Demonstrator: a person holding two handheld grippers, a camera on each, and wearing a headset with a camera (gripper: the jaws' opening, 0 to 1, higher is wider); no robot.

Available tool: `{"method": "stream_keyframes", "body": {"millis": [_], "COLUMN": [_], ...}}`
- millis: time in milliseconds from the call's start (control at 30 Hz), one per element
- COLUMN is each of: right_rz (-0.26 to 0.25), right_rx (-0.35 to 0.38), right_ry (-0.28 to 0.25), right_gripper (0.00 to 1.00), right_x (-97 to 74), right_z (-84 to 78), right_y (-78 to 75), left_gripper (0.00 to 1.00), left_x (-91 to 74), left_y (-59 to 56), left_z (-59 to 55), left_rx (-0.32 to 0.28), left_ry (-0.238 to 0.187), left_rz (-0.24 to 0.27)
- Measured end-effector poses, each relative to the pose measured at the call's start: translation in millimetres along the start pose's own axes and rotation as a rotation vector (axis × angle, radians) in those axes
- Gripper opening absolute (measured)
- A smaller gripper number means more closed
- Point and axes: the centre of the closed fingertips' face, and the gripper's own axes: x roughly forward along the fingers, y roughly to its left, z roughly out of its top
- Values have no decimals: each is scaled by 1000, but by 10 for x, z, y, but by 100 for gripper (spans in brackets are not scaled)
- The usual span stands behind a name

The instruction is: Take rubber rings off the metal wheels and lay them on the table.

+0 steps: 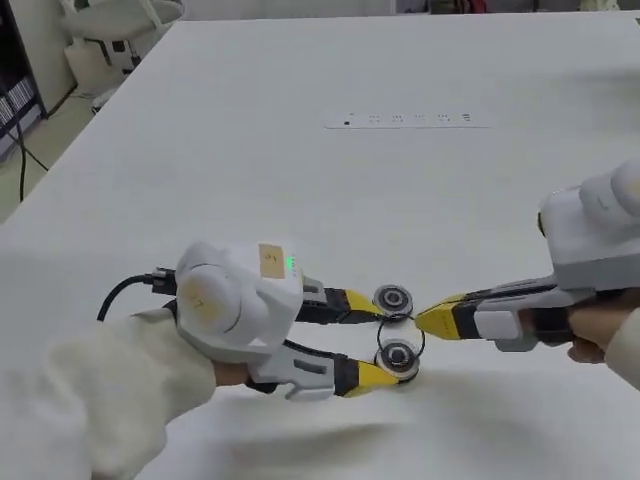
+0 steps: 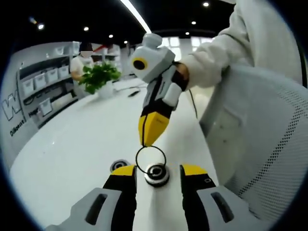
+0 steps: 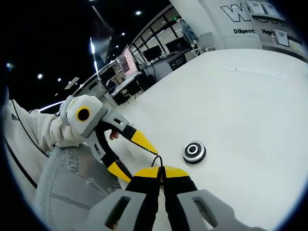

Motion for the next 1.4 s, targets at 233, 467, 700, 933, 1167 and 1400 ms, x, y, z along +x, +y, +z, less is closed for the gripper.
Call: {"method": "stream_keyframes", "body": {"millis": [233,467,700,933,1167,1400], "right_rz": [-6,6,32,52,69,81], "right_rx": [-16,-14,-28,-48,-52,-61], "right_ry": [-17,-43,-53,-52,-56,-31], "right_gripper": [0,0,0,0,0,0], "right_x": [-69,-50,27,107,204,330], "right_z": [82,190,287,334,374,322], "right_y": [78,165,312,453,566,646], "left_gripper": [42,50,58,59,63,71], "left_x": [-141,-405,-604,-736,-848,-894], "left_y": [66,177,88,92,123,93], "left_z": [101,41,-21,-113,-129,-163], "left_rx": [-19,-70,-109,-115,-145,-174], "left_ry": [-35,-37,-45,-31,-61,-78], "left_rz": [25,90,121,150,207,233]}}
